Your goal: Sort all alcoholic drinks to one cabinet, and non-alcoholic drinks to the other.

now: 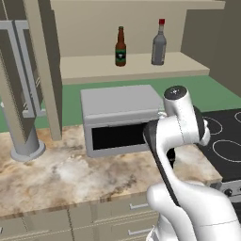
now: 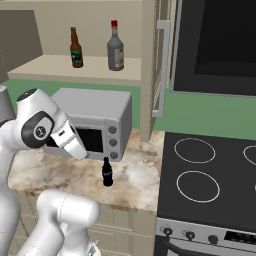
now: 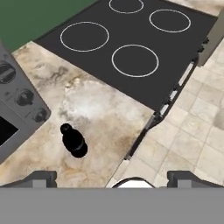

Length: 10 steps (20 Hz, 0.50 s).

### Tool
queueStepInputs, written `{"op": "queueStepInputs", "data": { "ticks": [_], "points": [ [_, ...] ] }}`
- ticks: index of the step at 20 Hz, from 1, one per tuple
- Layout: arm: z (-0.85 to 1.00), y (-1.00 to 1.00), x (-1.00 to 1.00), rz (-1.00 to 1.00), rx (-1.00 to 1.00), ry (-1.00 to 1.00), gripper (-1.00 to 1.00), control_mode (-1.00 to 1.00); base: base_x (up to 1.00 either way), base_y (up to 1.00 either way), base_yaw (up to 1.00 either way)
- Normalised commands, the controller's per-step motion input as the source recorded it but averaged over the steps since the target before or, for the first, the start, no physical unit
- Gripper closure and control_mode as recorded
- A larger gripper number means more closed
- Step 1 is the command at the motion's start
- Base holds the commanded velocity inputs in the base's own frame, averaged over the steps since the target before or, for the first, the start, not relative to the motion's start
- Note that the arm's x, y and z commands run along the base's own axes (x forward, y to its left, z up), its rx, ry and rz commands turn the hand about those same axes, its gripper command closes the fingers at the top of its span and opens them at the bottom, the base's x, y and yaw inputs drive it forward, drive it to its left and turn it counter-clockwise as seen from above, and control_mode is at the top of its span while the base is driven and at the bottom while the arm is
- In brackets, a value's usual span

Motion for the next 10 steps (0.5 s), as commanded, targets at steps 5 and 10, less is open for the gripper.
{"op": "queueStepInputs", "data": {
  "ticks": [5, 10],
  "points": [
    [-0.26, 0.01, 0.33, -0.17, -0.01, -0.05, -1.0, -1.0, 0.0, 0.0, 0.0],
    [-0.19, 0.03, 0.46, -0.16, -0.08, -0.05, -1.0, -1.0, 0.0, 0.0, 0.0]
  ]
}}
